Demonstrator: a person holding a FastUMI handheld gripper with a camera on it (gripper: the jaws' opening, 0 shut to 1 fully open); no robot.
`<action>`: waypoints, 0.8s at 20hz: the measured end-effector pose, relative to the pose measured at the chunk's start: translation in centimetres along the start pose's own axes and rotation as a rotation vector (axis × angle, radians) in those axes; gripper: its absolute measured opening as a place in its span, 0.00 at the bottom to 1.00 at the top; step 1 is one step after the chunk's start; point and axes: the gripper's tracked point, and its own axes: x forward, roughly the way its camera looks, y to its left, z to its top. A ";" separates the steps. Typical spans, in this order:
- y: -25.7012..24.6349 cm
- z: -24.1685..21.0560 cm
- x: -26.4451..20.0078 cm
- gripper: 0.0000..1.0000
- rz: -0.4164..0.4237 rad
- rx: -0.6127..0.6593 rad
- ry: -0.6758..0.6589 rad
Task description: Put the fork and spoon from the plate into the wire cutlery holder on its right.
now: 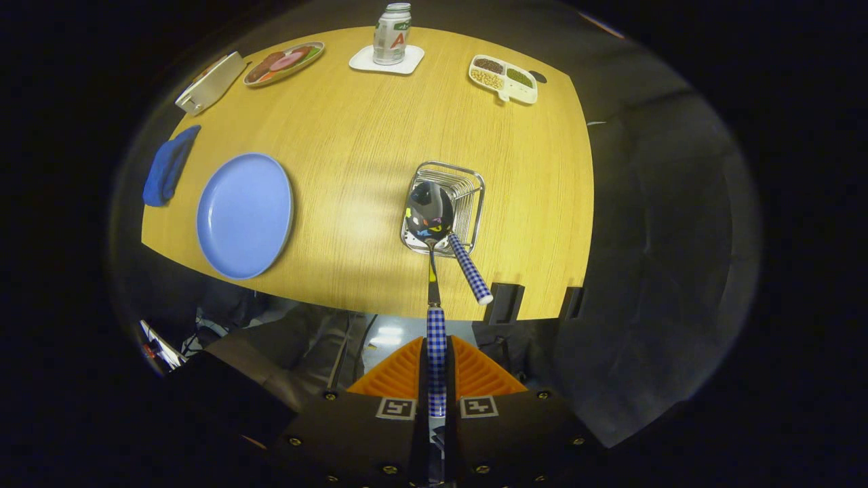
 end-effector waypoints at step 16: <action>-1.1 2.9 5.6 0.09 -0.014 -0.088 0.230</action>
